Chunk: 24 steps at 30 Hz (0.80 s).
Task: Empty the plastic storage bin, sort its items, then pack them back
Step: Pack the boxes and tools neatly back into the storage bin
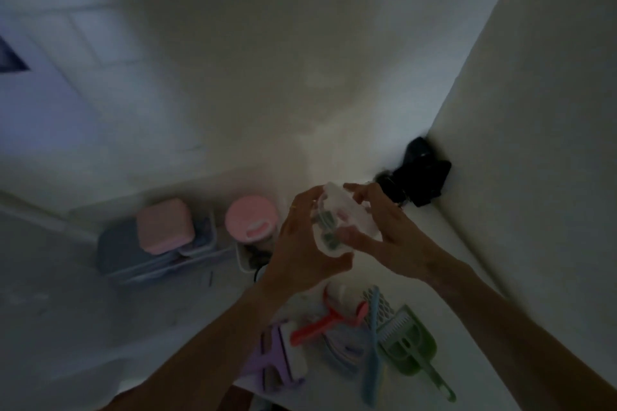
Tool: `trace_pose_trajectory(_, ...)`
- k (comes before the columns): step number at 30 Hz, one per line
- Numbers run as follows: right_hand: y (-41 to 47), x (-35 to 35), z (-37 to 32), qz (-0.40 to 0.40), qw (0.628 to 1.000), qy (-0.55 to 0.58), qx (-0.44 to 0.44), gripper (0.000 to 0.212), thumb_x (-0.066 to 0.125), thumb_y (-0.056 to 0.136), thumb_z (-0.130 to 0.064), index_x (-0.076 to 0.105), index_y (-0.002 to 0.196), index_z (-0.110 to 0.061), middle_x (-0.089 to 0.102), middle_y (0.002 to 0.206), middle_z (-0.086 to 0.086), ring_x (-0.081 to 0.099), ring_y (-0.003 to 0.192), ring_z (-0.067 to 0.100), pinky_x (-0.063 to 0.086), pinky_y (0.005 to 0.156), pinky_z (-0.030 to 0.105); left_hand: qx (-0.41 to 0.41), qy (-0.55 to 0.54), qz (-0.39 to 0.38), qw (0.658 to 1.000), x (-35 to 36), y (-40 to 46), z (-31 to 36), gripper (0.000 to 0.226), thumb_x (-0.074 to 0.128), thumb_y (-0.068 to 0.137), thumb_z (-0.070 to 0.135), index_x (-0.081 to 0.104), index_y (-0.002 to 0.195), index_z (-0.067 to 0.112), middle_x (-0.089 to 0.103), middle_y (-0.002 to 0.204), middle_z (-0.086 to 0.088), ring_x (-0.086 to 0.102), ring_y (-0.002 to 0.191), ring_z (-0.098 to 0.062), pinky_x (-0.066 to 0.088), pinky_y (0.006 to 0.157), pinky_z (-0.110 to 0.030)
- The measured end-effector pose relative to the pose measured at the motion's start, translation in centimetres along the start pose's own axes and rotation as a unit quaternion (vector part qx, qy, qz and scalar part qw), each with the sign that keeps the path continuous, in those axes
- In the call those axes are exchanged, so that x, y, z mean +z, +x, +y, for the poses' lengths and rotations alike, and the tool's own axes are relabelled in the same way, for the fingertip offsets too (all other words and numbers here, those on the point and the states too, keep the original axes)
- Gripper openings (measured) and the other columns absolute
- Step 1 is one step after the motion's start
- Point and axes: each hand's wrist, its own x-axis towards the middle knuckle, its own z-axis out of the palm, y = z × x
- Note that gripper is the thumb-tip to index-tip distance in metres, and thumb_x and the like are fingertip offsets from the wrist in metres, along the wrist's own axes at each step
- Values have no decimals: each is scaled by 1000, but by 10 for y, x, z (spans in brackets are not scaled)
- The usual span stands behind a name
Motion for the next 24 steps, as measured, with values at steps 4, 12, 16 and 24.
trace_pose_trajectory(4,24,18,-43,0,999,-15,-37,67,40,86,-77,37,128,-25,33,150,-16,39,135,9,50,98,42,-7,-18,19,1000,-48,-1,3,101,93,52,21,35,135,20,56,124,13,60,108,-2,53,85,-19)
trace_pose_trajectory(12,86,39,-110,-94,993,-36,-58,82,74,67,-67,43,138,-42,50,129,-19,51,117,6,49,100,37,-84,-189,36,978,-141,-14,-11,81,87,58,11,46,126,21,57,124,3,60,107,-9,54,76,-20)
trace_pose_trajectory(16,112,44,-138,-179,980,30,-81,79,85,72,-32,48,141,-35,56,132,-10,55,120,10,49,103,39,-139,-436,6,889,-170,-27,-9,33,51,86,-6,58,117,1,70,104,-8,66,95,-22,56,76,-35)
trace_pose_trajectory(24,137,71,-188,-277,928,-103,-226,93,90,69,-25,41,147,-23,42,148,-9,41,137,11,39,112,32,-364,-571,-71,732,-203,-28,-7,65,44,80,64,72,105,11,63,92,-21,55,62,-28,40,51,-24)
